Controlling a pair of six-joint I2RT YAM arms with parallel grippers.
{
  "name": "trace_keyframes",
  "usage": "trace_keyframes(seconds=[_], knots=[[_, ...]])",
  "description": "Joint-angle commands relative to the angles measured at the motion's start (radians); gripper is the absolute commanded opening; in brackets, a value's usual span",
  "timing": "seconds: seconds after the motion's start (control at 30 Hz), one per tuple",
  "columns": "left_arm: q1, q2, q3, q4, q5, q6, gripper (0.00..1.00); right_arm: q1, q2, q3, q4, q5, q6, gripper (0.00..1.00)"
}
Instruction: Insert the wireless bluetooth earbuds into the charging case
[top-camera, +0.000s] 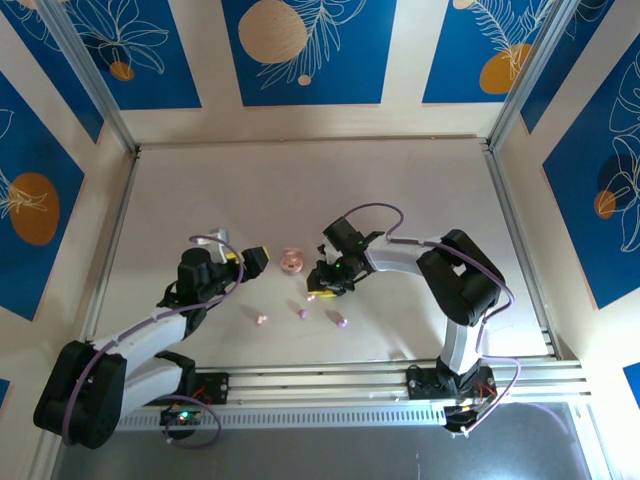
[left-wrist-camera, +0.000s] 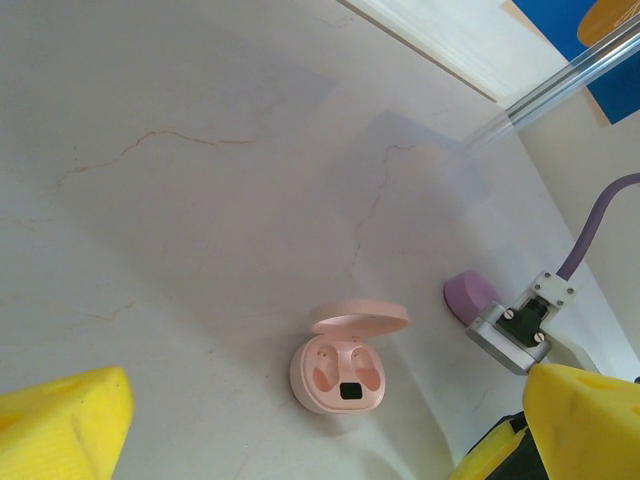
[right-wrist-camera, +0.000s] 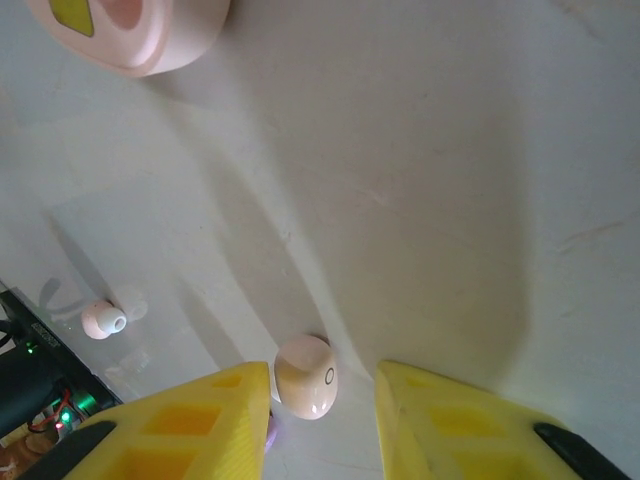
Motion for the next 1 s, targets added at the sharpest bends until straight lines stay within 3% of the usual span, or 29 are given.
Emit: trace_keyframes(seconds=[0.0,0.97], knots=[[-0.010,0.000,0.017,0.006,-0.002,0.019,1.00,0.015,0.033,0.012,0.001,-0.030,0.011,0.33],[-0.013,-0.002,0.018,0.004,-0.001,0.019,1.00,0.025,0.069,0.039,0.006,-0.043,0.015,0.23]])
